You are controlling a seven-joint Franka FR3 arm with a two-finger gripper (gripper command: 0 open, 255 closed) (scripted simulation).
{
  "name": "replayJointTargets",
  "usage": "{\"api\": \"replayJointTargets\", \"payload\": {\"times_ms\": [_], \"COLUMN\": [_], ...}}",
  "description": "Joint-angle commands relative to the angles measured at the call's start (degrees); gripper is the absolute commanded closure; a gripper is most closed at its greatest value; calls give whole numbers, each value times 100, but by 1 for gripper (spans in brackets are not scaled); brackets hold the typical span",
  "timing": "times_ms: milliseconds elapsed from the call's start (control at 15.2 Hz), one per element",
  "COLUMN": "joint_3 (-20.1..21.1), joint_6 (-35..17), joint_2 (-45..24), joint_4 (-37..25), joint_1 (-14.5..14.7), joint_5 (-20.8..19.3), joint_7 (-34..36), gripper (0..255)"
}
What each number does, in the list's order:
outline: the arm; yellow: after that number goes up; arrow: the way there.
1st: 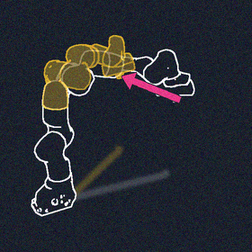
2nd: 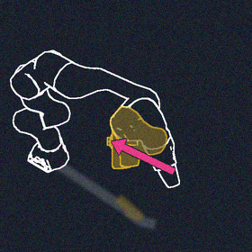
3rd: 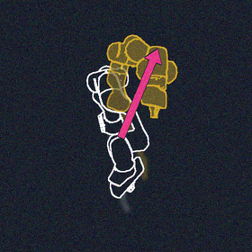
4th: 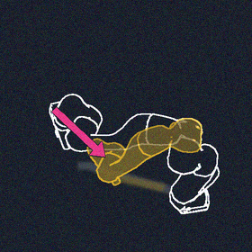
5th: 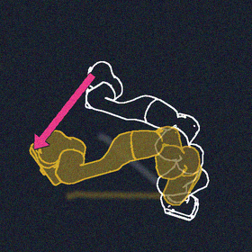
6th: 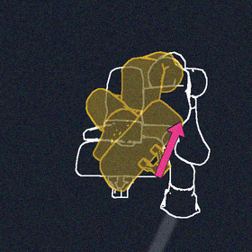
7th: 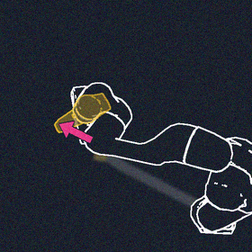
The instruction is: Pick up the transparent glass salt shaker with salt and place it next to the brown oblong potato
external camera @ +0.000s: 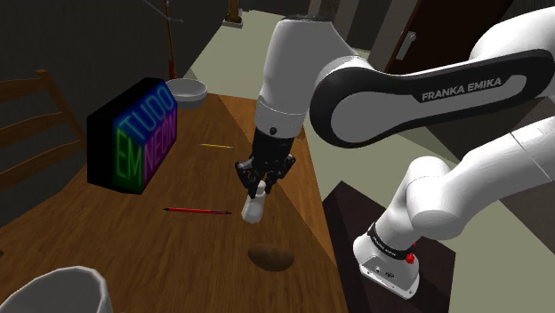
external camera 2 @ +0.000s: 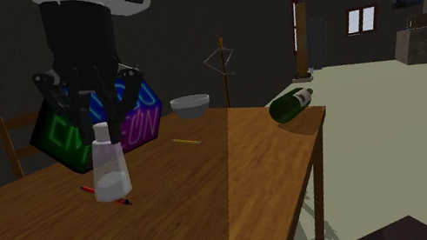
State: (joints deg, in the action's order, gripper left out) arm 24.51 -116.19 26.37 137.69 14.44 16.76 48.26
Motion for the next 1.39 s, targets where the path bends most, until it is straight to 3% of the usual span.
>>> {"api": "replayJointTargets", "payload": {"times_ms": [0, 726, 1254, 1320], "joint_3": [33, 216, 221, 221], "joint_6": [-180, -1125, -1149, -1149], "joint_2": [-53, -432, -444, -444], "joint_4": [124, 696, 708, 708], "joint_1": [4, 11, 11, 11], "joint_5": [17, 83, 84, 84], "joint_7": [-11, -50, -50, -50], "gripper": [255, 255, 255, 0]}}
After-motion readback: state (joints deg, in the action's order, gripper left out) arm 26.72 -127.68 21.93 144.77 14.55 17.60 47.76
